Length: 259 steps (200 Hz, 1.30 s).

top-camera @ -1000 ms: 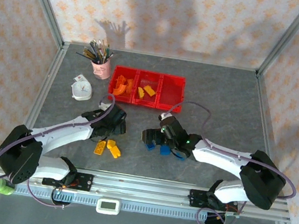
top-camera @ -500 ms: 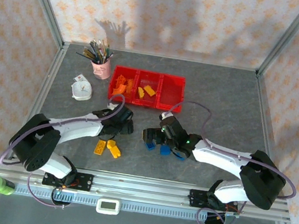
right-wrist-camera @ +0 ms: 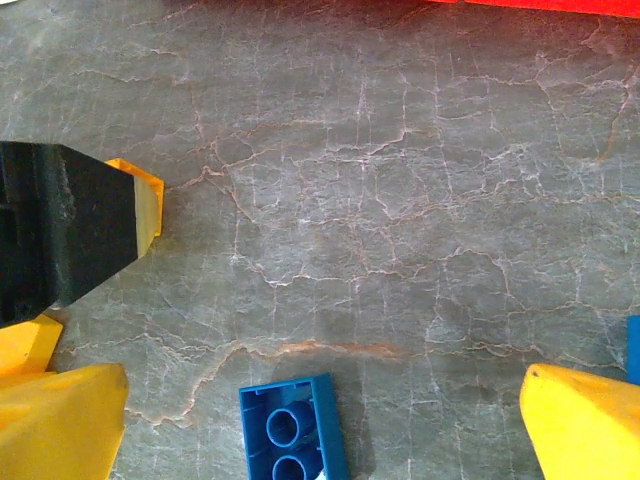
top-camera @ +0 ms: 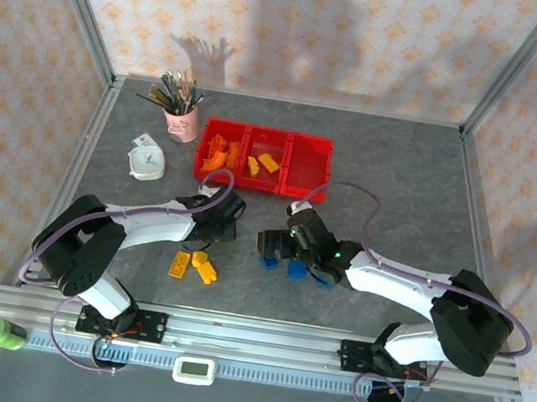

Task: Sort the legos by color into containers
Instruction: Pick up the lego from the center of the table, then place the lego in the container.

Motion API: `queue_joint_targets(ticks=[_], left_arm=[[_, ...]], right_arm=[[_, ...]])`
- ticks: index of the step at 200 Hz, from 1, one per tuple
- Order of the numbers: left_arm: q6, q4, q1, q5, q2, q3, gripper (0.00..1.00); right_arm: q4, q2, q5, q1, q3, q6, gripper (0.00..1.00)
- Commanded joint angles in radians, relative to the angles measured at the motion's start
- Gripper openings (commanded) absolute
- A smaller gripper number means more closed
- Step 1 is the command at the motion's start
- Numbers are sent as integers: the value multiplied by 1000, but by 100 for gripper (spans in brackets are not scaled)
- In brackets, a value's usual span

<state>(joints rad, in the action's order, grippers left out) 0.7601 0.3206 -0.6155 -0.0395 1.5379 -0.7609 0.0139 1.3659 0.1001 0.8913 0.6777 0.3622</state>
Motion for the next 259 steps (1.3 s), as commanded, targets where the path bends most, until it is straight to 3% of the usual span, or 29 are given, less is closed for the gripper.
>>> queue_joint_targets(ticks=[1, 32, 69, 120, 167, 203, 259], left_arm=[[5, 15, -9, -50, -6, -37, 46], [-9, 35, -9, -77, -60, -78, 42], [-76, 56, -9, -91, -24, -250, 42], [-212, 127, 12, -188, 265, -658, 43], [-253, 187, 64, -217, 548, -955, 44], [-277, 251, 78, -218, 639, -1107, 61], [-285, 293, 77, -197, 541, -1093, 71]], right_arm=[[-3, -30, -28, -1, -7, -16, 100], [-2, -77, 1, -43, -6, -17, 100], [9, -115, 42, -142, 11, -36, 100], [7, -93, 43, -273, 57, -38, 100], [9, -105, 43, -311, 69, -34, 100], [20, -129, 45, -313, 79, -39, 100], [71, -140, 67, -312, 100, -91, 100]])
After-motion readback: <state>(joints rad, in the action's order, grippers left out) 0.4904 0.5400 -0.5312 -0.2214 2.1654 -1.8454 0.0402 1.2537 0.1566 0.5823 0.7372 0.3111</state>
